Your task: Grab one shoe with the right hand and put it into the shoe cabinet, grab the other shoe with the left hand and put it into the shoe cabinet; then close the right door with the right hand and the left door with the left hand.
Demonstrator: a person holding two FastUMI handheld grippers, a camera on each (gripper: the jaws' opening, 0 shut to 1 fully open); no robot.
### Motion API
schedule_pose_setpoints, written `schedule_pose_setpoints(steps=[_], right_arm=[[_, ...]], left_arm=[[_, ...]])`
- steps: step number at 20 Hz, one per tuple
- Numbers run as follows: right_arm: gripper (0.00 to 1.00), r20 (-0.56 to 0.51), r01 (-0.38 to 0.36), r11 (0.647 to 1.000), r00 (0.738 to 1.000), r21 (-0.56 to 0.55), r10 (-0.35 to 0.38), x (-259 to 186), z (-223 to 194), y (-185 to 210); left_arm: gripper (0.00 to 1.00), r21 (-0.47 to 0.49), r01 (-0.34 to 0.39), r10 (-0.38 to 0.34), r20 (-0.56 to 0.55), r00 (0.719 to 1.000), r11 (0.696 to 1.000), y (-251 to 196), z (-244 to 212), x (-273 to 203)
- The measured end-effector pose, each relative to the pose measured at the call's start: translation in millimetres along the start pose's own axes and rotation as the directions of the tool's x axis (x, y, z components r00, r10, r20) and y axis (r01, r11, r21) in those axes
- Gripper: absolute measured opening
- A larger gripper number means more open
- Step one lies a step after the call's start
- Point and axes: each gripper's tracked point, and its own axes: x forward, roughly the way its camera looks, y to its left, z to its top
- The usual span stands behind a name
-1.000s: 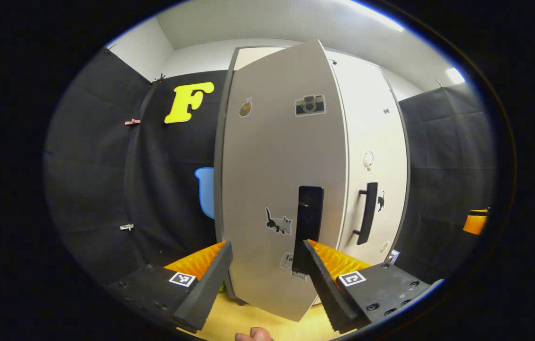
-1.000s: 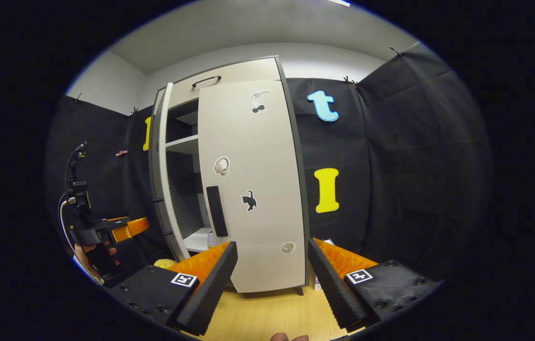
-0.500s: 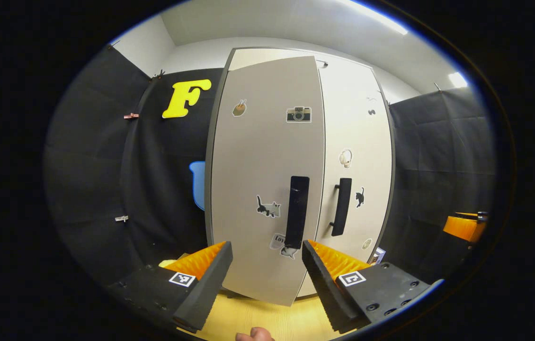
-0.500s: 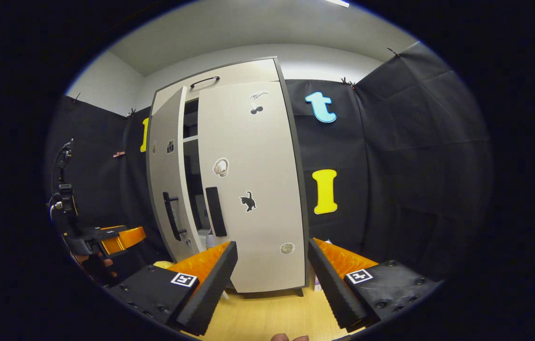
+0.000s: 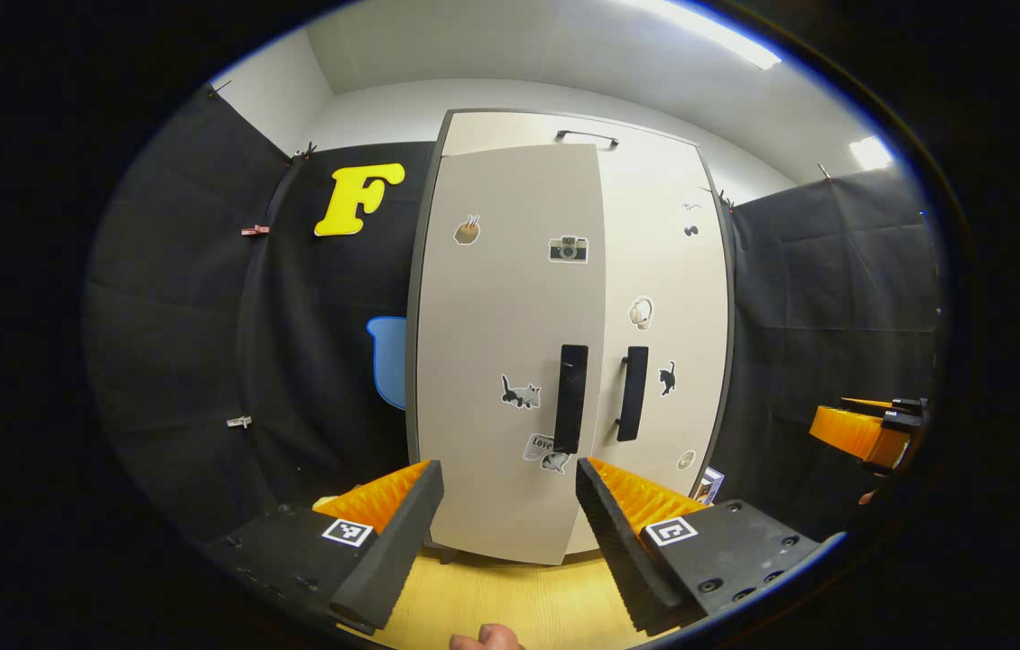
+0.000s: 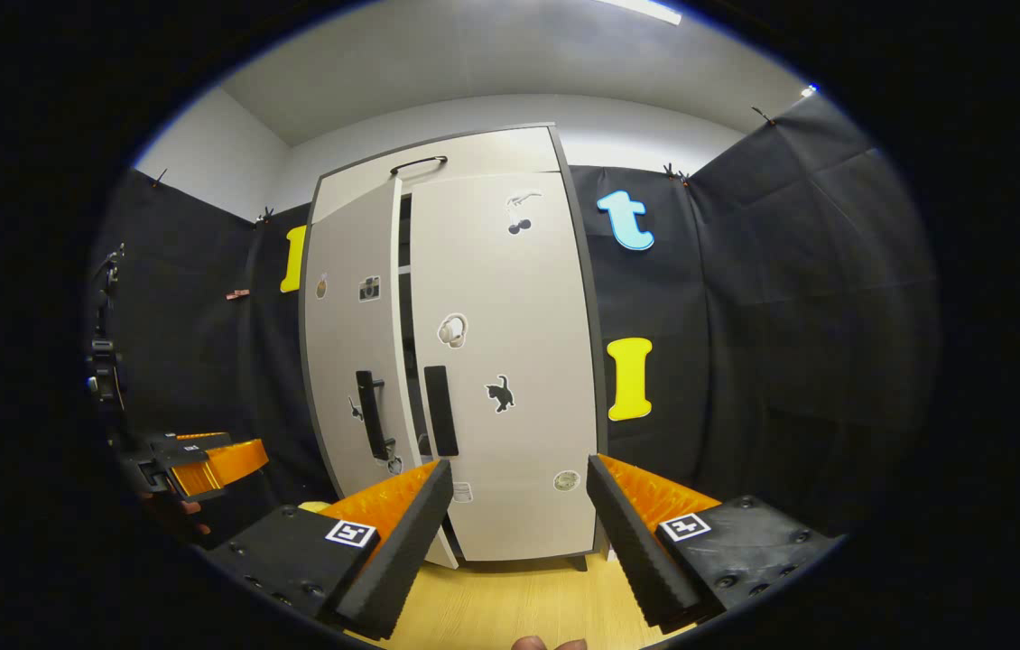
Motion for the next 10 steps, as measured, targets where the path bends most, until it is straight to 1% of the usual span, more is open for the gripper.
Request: schedule_pose_setpoints(steps=[3,4,5,10], right_arm=[[0.98,0.008,-0.002,1.0,1.0,-0.016,0.002,-2.0,0.7,10.8],[0.98,0.008,-0.007,1.0,1.0,-0.017,0.007,-3.1,0.4,14.7],[0.98,0.01,-0.01,1.0,1.0,-0.017,0.01,-3.5,0.8,18.6],[0.98,-0.001,-0.027,0.999,1.0,-0.024,0.027,-7.6,-4.1,33.1]], left_arm=[[0.94,0.007,0.0,0.0,0.011,1.0,1.0,4.3,4.6,-11.5],[0.92,0.013,-0.005,0.004,0.013,1.0,1.0,7.0,5.6,-15.2],[0.94,0.019,-0.007,0.007,0.015,1.0,1.0,9.0,6.3,-16.1],[0.93,0.027,-0.006,0.006,0.01,1.0,1.0,14.5,4.0,-21.8]])
